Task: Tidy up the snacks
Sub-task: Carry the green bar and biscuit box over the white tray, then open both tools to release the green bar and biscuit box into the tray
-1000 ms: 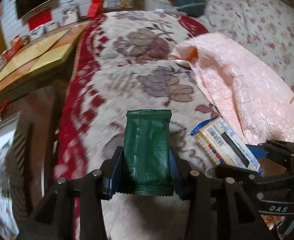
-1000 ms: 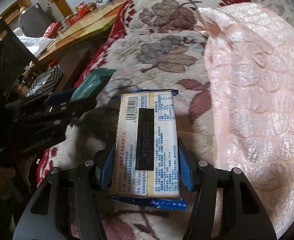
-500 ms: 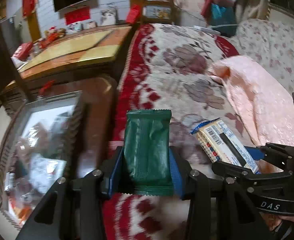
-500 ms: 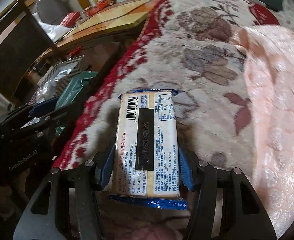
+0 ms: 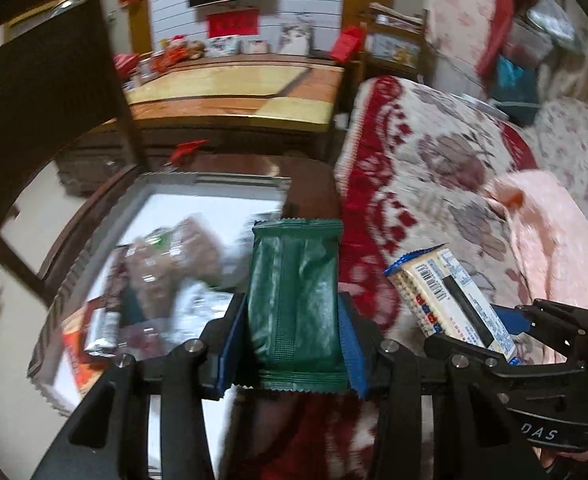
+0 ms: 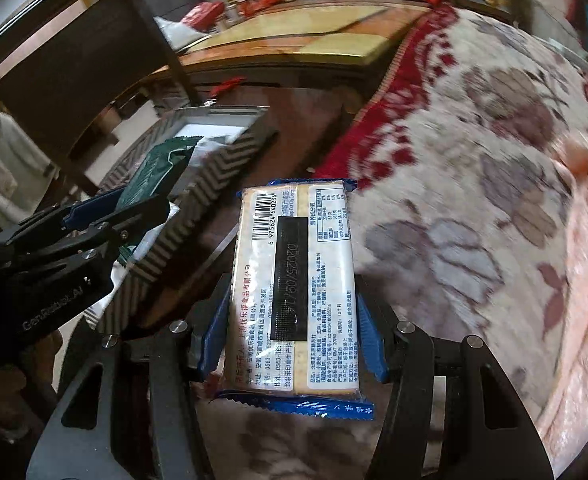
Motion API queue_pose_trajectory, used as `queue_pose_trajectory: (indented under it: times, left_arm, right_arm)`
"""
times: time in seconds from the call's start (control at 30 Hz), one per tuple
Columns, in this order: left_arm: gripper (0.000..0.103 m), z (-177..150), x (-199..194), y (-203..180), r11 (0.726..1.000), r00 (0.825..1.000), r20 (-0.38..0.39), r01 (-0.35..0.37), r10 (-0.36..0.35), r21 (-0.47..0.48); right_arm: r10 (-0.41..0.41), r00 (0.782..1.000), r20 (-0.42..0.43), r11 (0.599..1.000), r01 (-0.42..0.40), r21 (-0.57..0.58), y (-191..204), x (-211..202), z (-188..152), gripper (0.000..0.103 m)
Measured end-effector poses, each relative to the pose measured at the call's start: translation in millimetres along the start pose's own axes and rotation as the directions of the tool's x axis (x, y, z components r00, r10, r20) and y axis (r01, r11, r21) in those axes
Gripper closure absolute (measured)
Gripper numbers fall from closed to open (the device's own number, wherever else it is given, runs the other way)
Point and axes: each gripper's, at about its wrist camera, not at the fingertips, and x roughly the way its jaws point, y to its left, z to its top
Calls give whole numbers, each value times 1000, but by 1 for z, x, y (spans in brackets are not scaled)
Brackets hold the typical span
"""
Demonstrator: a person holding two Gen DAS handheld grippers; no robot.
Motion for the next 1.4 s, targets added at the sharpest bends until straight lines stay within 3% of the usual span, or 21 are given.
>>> queue_pose_trajectory:
  times: [0.17, 0.47, 0.8, 0.97, 1.13, 1.27, 1.4]
  left_arm:
    - [56, -1, 1, 43, 992, 998, -17, -69, 68, -110]
    - [56, -14, 10, 108, 945, 986, -68, -163, 150, -284]
    - [56, -24, 22, 132, 916, 977, -113, -208, 180, -343]
    - [55, -23, 25, 138, 906, 974, -119, -223, 193, -361]
    - [44, -24, 28, 142, 894, 971, -126, -236, 203, -380]
    - [27, -27, 27, 144, 888, 971, -129, -238, 202, -395]
    - [19, -25, 21, 137, 896, 970, -111, -244, 218, -370]
  right_arm:
    - [46, 999, -14, 997, -46, -62, 30, 16, 22, 47]
    - [95, 994, -45, 979, -102, -179, 85, 53, 61, 47]
    - [111, 988, -108, 956, -136, -259, 133, 108, 86, 47]
    - [97, 987, -125, 957, -127, -260, 137, 123, 87, 47]
    - [142, 982, -126, 966, -165, -200, 129, 123, 90, 46]
    - [163, 980, -117, 966, -183, -185, 125, 116, 90, 46]
    - [188, 978, -92, 965, -201, -167, 121, 101, 87, 46]
